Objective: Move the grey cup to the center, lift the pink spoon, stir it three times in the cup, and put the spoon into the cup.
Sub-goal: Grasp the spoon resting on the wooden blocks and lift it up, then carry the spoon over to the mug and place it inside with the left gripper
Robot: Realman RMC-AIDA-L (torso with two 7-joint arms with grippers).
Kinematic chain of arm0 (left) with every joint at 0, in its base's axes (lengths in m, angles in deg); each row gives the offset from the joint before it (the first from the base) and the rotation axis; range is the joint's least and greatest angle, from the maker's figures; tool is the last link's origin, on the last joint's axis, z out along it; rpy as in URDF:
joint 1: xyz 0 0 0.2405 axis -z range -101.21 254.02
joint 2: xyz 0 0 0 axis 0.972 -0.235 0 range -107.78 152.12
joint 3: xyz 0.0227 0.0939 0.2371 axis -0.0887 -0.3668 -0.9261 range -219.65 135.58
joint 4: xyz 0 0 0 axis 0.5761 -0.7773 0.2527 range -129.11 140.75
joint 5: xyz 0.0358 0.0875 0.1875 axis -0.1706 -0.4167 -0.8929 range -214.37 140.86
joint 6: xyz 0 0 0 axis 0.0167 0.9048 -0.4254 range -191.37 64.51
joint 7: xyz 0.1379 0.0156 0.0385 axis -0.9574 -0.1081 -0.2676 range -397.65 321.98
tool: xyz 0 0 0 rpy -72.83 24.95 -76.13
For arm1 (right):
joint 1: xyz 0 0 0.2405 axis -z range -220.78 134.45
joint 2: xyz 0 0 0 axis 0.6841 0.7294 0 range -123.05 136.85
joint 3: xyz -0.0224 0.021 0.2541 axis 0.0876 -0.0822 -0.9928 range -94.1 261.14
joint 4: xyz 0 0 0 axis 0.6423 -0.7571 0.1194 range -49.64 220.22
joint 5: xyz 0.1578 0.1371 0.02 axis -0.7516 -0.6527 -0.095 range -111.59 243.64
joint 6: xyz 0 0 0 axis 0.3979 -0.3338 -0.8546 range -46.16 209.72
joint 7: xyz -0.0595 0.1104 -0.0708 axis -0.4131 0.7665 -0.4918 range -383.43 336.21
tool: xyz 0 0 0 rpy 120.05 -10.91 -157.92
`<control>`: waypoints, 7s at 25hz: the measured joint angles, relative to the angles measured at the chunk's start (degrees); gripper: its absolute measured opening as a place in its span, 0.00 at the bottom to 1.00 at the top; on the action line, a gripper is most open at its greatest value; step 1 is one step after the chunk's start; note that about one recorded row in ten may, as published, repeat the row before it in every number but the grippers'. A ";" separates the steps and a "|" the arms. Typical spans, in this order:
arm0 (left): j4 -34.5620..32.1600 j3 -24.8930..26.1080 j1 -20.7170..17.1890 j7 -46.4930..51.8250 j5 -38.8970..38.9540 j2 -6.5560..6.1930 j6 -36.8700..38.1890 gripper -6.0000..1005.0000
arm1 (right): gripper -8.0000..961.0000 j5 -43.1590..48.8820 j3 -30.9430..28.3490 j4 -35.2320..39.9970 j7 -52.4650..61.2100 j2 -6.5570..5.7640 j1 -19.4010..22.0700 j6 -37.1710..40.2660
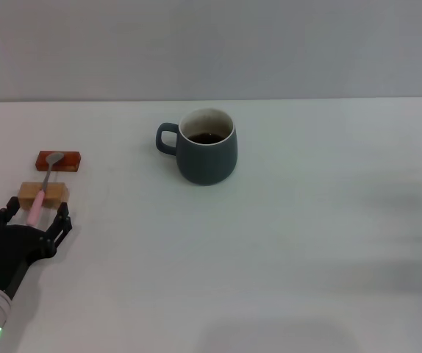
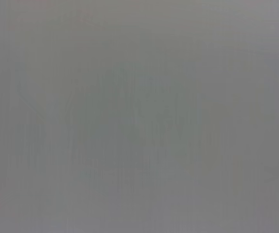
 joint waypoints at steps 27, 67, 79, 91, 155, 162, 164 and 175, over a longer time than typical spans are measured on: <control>0.25 0.15 0.29 0.04 0.03 -0.20 -1.04 0.59 | 0.01 0.09 0.12 0.00 0.07 0.00 -0.08 0.02; 0.62 1.15 0.28 0.00 0.04 -0.22 -2.05 0.34 | 0.01 0.08 0.12 0.18 0.07 0.00 -0.18 -0.08; 0.50 1.16 0.32 -0.12 0.04 -0.27 -1.98 0.24 | 0.01 0.08 0.12 0.18 0.07 0.00 -0.09 -0.08; 0.48 1.27 0.36 -0.50 -0.12 -0.27 -1.16 0.18 | 0.01 0.08 0.21 0.17 0.07 0.00 -0.18 -0.83; 89.63 31.91 -7.97 -34.98 -19.25 -3.41 -92.25 0.19 | 0.01 -0.46 -1.37 -0.25 0.09 0.18 3.65 2.81; 90.56 33.87 -5.96 -39.89 -17.39 -1.32 -97.21 0.19 | 0.01 -0.46 -2.51 -0.27 0.14 0.26 5.51 3.29; 90.56 33.97 -5.64 -40.32 -17.14 -1.37 -97.47 0.19 | 0.01 -0.46 -3.10 -0.19 0.16 0.27 5.95 3.63; 89.80 35.26 -2.70 -42.89 -16.57 -1.27 -105.37 0.20 | 0.01 -0.46 -5.85 0.13 0.21 0.26 7.95 4.99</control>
